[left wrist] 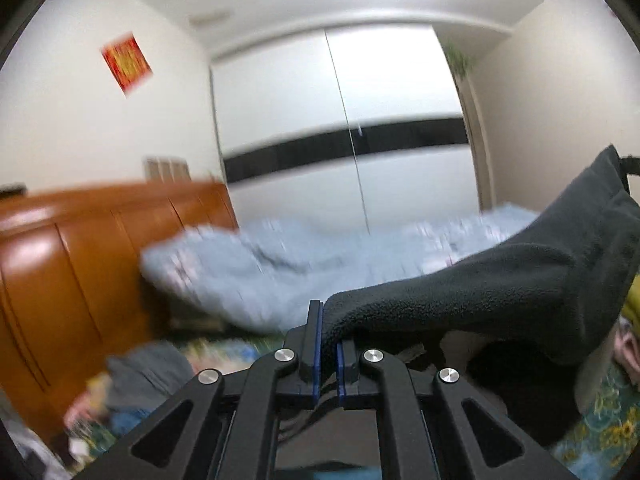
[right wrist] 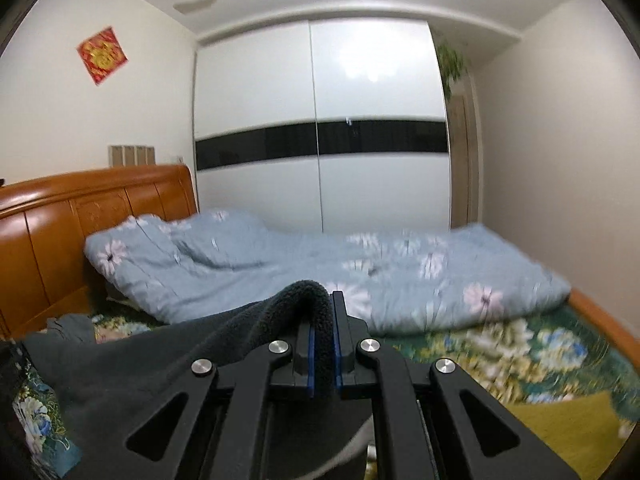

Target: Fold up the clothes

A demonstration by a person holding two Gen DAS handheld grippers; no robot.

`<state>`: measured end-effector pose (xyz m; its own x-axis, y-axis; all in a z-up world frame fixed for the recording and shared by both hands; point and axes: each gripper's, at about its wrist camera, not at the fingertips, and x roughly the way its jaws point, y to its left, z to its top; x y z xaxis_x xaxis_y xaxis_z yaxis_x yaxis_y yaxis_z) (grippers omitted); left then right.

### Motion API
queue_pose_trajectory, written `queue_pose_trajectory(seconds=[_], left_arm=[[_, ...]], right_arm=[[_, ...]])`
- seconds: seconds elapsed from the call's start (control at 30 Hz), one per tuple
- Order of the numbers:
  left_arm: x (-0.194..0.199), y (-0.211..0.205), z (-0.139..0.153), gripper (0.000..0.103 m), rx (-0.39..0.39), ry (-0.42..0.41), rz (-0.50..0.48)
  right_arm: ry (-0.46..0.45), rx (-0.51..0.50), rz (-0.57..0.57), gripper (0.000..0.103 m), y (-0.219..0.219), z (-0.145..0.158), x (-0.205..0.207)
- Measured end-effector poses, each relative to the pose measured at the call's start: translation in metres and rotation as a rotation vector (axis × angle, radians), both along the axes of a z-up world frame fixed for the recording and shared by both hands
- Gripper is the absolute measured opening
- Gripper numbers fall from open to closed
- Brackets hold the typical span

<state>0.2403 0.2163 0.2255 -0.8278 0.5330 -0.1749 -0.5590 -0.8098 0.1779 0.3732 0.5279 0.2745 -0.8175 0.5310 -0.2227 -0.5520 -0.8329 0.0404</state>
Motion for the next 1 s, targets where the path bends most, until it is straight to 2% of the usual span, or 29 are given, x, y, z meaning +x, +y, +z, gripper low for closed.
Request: queue_pose_trajectory(seconds=[0.2,0.33,0.43,0.5,0.63,0.87,1.0], left_arm=[[0.027,-0.056,0.051,0.006,0.101,0.135,0.024],[0.026,-0.075,0.077,0.006,0.109,0.187,0.055],[0.015,-0.074,0.083,0.006,0.093,0.169,0.062],[0.002,-0.067,0.078,0.006,0.072,0.151,0.067],[-0.036,-0.04,0.048,0.006,0.03,0.056,0.054],[-0.107,0.017,-0.034,0.006,-0.098,-0.127,0.055],[-0.135,0.043,-0.072,0.006,-0.14,-0.174,0.051]], right_arm=[[0.07,0.11,0.033,0.007,-0.045,0.04,0.035],[0.084,0.162,0.057,0.007,-0.061,0.056,0.038],[0.057,0.161,0.068,0.007,-0.059,0.054,0.02],[0.016,0.126,0.078,0.007,-0.048,0.038,-0.001],[-0.084,0.033,0.087,0.007,-0.02,-0.007,-0.044],[-0.238,-0.126,0.085,0.007,0.031,-0.091,-0.121],[-0.298,-0.187,0.077,0.007,0.058,-0.134,-0.147]])
